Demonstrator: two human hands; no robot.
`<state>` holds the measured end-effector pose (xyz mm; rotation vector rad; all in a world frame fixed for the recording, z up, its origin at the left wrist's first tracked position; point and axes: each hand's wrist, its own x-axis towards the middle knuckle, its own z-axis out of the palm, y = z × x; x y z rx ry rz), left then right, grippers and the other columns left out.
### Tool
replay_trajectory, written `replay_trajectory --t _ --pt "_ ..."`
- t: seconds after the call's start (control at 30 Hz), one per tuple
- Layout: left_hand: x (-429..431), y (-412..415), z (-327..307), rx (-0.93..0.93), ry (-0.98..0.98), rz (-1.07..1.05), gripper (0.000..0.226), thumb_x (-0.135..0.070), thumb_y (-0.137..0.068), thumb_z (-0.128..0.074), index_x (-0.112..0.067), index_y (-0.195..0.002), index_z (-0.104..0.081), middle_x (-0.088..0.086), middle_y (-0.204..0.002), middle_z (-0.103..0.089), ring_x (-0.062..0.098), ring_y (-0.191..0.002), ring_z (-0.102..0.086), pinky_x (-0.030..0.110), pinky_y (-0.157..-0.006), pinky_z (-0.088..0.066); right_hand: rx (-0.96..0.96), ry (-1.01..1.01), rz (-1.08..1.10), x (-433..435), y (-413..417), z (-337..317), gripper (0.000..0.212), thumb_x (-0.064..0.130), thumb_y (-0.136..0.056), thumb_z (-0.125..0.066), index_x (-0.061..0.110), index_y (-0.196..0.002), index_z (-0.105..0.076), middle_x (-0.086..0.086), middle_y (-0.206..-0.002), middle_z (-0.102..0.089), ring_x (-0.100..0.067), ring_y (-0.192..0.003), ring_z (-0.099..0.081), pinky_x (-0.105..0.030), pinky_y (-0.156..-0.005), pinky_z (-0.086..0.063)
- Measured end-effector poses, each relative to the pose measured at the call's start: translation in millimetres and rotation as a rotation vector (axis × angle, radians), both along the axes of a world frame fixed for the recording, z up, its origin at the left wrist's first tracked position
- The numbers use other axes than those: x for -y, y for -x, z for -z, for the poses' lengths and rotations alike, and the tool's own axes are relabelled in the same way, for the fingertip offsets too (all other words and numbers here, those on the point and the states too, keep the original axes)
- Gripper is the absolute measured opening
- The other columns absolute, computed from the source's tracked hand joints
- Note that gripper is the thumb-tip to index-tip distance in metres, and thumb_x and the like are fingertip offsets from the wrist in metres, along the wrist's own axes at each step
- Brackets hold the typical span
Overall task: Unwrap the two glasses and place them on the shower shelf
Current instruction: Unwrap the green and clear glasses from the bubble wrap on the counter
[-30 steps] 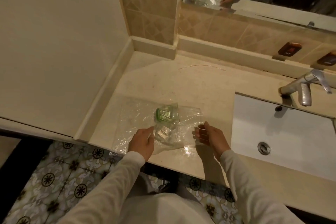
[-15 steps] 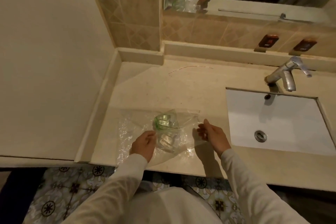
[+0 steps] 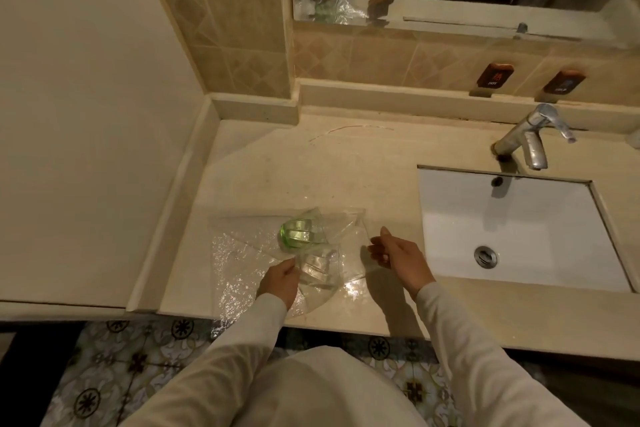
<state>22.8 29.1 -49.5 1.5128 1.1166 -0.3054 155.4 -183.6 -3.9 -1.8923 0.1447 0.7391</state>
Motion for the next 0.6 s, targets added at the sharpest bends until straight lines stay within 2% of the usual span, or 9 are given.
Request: replay_trajectory --t 0.07,0.1,0.17,0.23,0.3,0.4,0.5,0.53,0.6 --pt "-6 3 22 0.009 0.035 -0.109 0.042 -0.057 -0.059 -0.051 -0.046 -0.097 -0.067 0.014 -0.119 -0.071 0.042 -0.113 -0.063 0.055 -0.101 -0.05 0.006 -0.003 -0.011 0 -3 0 0.045 0.06 -0.098 -0.048 0.026 -0.101 -0.077 0.001 -0.099 -0.08 -0.018 -0.098 -0.074 -0.043 -0.102 -0.054" --pt "-6 3 25 0.022 0.069 -0.147 0.039 -0.054 -0.057 -0.054 -0.044 -0.093 -0.065 0.015 -0.119 -0.071 0.042 -0.111 -0.064 0.055 -0.1 -0.051 0.004 -0.008 -0.014 0 -4 0 0.045 0.06 -0.098 -0.048 0.025 -0.101 -0.077 0.001 -0.099 -0.08 -0.018 -0.098 -0.074 -0.043 -0.102 -0.054" --pt "6 -2 -14 0.051 0.118 -0.208 0.027 -0.033 -0.07 -0.065 -0.035 -0.098 -0.063 0.016 -0.11 -0.07 0.037 -0.092 -0.068 0.044 -0.085 -0.056 -0.003 -0.017 -0.023 0 -6 0 0.046 0.059 -0.098 -0.049 0.023 -0.1 -0.077 0.0 -0.098 -0.08 -0.02 -0.098 -0.074 -0.043 -0.102 -0.055" --pt "15 -7 -30 0.09 0.197 -0.258 0.017 -0.007 -0.092 -0.058 -0.018 -0.104 -0.063 0.015 -0.093 -0.064 0.025 -0.072 -0.061 0.033 -0.068 -0.05 -0.012 -0.017 -0.032 -1 -7 1 0.047 0.059 -0.098 -0.049 0.021 -0.1 -0.077 -0.002 -0.097 -0.08 -0.022 -0.097 -0.074 -0.044 -0.101 -0.055" --pt "21 -9 -27 0.096 0.252 -0.271 0.021 -0.001 -0.096 -0.053 -0.011 -0.11 -0.065 0.015 -0.092 -0.064 0.025 -0.08 -0.062 0.034 -0.073 -0.052 -0.017 -0.01 -0.035 -1 -7 3 0.048 0.059 -0.098 -0.049 0.02 -0.1 -0.078 -0.002 -0.096 -0.08 -0.023 -0.095 -0.074 -0.045 -0.101 -0.055" --pt "30 -16 -21 0.084 0.28 -0.25 0.03 -0.005 -0.092 -0.057 -0.019 -0.115 -0.07 0.012 -0.1 -0.067 0.026 -0.093 -0.065 0.037 -0.088 -0.055 -0.019 0.001 -0.045 2 -7 5 0.049 0.058 -0.099 -0.048 0.02 -0.102 -0.077 -0.002 -0.097 -0.08 -0.022 -0.095 -0.074 -0.045 -0.101 -0.055" --pt "36 -19 -12 0.05 0.193 -0.2 0.023 -0.032 -0.076 -0.062 -0.051 -0.083 -0.07 0.0 -0.106 -0.07 0.024 -0.104 -0.065 0.042 -0.099 -0.052 -0.009 0.006 -0.051 7 -9 6 0.044 0.056 -0.1 -0.047 0.022 -0.102 -0.076 -0.002 -0.099 -0.079 -0.021 -0.098 -0.073 -0.044 -0.102 -0.054" --pt "36 -20 -6 0.037 0.179 -0.189 0.02 -0.04 -0.068 -0.06 -0.056 -0.079 -0.067 -0.003 -0.11 -0.068 0.024 -0.108 -0.063 0.045 -0.102 -0.05 -0.002 0.006 -0.048 9 -11 6 0.043 0.056 -0.1 -0.047 0.023 -0.101 -0.076 -0.002 -0.099 -0.079 -0.021 -0.098 -0.073 -0.043 -0.102 -0.054" --pt "39 -20 -7 0.035 0.165 -0.168 0.022 -0.044 -0.063 -0.058 -0.054 -0.081 -0.065 -0.002 -0.112 -0.067 0.025 -0.109 -0.061 0.048 -0.103 -0.048 0.001 0.004 -0.038 12 -14 5 0.042 0.055 -0.1 -0.048 0.024 -0.1 -0.076 -0.002 -0.099 -0.079 -0.02 -0.098 -0.073 -0.042 -0.102 -0.054"
